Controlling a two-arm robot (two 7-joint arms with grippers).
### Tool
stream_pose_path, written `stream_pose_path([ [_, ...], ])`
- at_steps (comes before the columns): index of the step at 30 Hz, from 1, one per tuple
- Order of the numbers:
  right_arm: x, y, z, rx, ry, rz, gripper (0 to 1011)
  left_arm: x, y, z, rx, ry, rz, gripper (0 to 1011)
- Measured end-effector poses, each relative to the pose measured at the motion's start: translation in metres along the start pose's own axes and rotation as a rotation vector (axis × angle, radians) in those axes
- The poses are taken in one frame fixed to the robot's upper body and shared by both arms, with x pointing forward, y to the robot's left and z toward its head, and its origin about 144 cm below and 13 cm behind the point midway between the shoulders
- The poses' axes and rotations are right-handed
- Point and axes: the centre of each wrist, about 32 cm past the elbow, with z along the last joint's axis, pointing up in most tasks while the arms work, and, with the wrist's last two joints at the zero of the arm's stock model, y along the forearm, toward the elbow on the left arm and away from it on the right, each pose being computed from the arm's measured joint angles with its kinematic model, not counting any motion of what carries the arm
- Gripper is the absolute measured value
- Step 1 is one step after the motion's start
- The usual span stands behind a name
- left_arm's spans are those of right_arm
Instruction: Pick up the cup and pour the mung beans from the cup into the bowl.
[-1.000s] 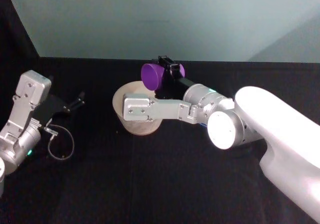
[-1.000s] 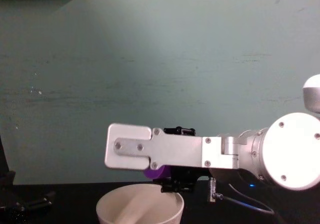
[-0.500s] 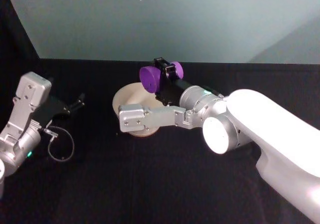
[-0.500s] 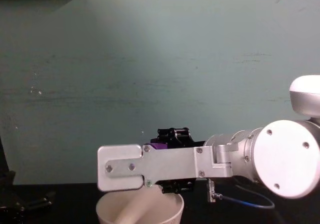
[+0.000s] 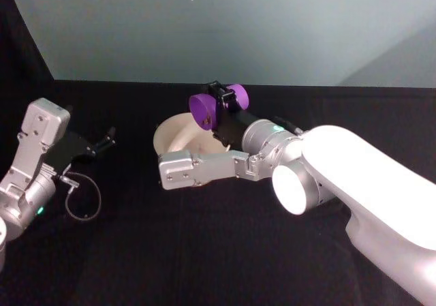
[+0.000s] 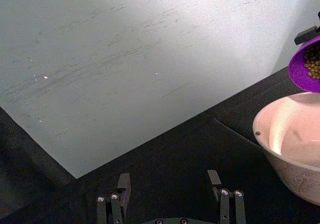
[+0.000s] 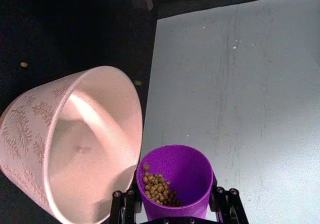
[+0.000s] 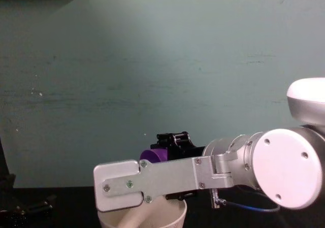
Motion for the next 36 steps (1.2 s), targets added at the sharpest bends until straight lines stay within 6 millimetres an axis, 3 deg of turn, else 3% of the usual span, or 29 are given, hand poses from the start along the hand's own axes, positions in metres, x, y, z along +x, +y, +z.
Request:
stream_pose_path([
  [36,-0.0012,-0.0008,0.0058,-0.012,-0.085,0.013,732,0.0,0.0,0.0,0.0,0.0,0.0,1000],
])
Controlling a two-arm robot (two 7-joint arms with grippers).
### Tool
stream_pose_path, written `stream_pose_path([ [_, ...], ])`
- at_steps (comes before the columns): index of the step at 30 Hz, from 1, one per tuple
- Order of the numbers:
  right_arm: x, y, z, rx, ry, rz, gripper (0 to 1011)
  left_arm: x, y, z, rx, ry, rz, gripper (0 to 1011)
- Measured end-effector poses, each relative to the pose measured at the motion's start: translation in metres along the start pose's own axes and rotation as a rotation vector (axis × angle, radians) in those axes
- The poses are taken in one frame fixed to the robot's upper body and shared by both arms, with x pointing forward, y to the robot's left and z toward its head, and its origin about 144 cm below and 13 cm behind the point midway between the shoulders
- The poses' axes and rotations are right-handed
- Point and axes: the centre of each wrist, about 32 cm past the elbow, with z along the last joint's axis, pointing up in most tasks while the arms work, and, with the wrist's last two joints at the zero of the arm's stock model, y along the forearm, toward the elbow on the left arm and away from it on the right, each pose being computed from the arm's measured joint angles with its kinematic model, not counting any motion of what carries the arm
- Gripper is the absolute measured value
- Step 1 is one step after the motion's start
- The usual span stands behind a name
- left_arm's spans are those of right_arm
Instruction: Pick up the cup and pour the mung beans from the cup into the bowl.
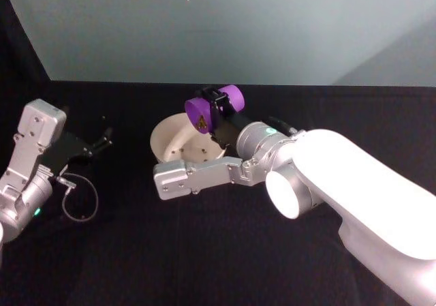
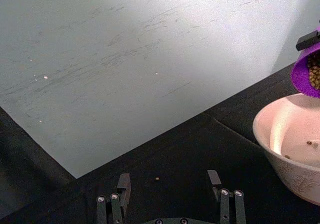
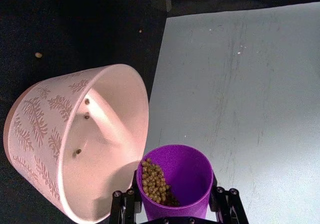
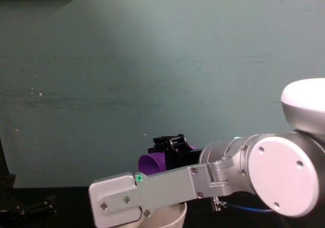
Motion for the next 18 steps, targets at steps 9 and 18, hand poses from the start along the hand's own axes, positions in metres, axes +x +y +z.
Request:
stream_pose_path([
  [9,-0.0004,-0.0002,0.0009,-0.003,-0.015,0.004,732,0.0,0.0,0.0,0.0,0.0,0.0,1000],
  [18,-0.0005,-0.0001,0.0024,-0.006,-0.039,0.005,732,0.0,0.0,0.0,0.0,0.0,0.0,1000],
])
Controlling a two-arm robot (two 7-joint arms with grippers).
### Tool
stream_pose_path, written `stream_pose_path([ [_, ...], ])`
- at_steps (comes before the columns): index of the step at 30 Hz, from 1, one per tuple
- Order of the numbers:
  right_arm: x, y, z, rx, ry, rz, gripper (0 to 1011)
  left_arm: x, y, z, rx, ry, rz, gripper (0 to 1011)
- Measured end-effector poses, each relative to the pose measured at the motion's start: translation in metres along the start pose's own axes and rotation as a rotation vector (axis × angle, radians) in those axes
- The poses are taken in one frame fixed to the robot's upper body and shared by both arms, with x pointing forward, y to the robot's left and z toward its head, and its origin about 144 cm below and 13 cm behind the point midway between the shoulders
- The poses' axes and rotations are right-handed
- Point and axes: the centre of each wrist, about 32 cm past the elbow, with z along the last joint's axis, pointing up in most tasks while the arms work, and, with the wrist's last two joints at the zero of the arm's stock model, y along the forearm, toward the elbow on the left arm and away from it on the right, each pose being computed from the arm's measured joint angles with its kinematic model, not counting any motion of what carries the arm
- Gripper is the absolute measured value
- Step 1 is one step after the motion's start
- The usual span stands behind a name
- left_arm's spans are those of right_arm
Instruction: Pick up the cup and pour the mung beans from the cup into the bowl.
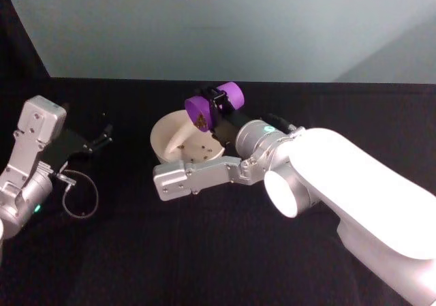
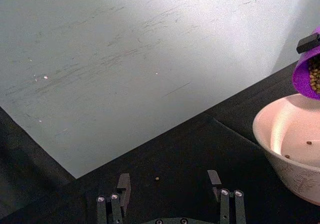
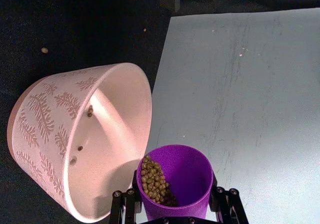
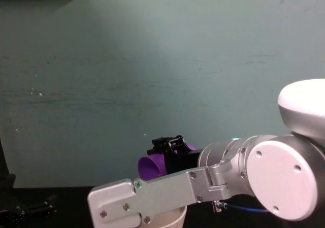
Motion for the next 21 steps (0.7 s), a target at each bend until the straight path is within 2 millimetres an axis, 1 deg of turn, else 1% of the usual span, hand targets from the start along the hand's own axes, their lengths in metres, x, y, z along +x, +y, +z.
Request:
stream_pose_path([
  [21,0.0007,0.0008,0.0017,-0.009,-0.051,0.001,732,0.0,0.0,0.0,0.0,0.0,0.0,1000],
])
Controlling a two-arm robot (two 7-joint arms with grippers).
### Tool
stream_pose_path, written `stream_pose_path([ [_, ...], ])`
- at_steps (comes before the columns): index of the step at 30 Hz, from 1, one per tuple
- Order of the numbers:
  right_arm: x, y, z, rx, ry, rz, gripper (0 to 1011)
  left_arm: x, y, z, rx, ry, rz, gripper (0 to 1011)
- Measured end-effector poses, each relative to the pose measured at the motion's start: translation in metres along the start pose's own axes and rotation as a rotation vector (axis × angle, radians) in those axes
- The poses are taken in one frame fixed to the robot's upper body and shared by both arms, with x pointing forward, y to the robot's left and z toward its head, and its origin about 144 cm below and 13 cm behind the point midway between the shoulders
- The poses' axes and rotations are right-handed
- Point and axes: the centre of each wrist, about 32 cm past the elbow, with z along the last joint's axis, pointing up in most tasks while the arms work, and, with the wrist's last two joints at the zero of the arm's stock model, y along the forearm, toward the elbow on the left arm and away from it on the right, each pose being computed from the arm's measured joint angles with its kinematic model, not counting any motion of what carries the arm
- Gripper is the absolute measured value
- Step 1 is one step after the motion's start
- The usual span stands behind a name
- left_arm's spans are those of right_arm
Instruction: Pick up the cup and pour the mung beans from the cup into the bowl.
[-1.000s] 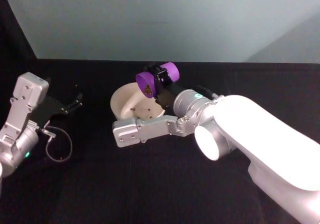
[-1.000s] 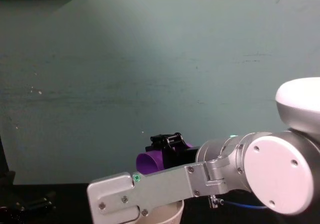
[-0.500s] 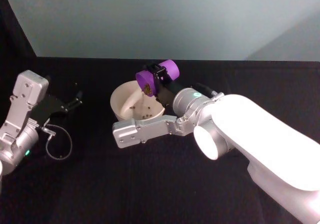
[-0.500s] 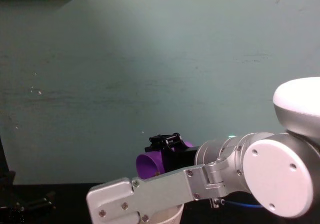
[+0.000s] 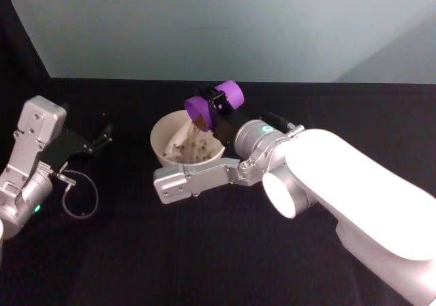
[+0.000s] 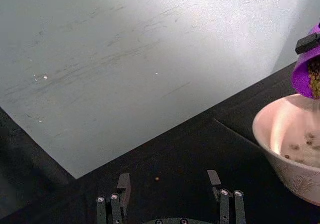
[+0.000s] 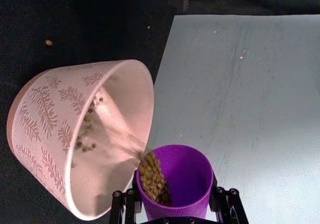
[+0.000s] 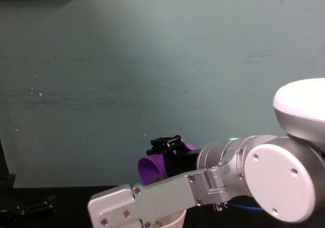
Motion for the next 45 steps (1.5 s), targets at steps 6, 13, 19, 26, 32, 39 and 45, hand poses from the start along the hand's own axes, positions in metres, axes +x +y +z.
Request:
stream_pose_path([
  [6,-0.0004,0.0008,0.0,0.001,-0.001,0.001,732,0.0,0.0,0.0,0.0,0.0,0.0,1000],
  [13,-0.0004,0.0017,-0.0005,0.002,-0.002,-0.001,732,0.0,0.0,0.0,0.0,0.0,0.0,1000],
  [19,-0.0002,0.0019,-0.0003,0.001,-0.008,-0.001,732,0.0,0.0,0.0,0.0,0.0,0.0,1000],
  [26,-0.0002,0.0022,-0.0004,0.001,-0.009,-0.001,732,0.0,0.0,0.0,0.0,0.0,0.0,1000],
  [32,0.0002,0.0022,-0.0003,0.002,-0.01,-0.002,732,0.0,0.0,0.0,0.0,0.0,0.0,1000],
  [39,0.0003,0.002,-0.0005,0.005,-0.014,-0.006,732,0.0,0.0,0.0,0.0,0.0,0.0,1000],
  [45,0.0004,0.002,-0.0002,0.009,-0.021,-0.01,732,0.0,0.0,0.0,0.0,0.0,0.0,1000],
])
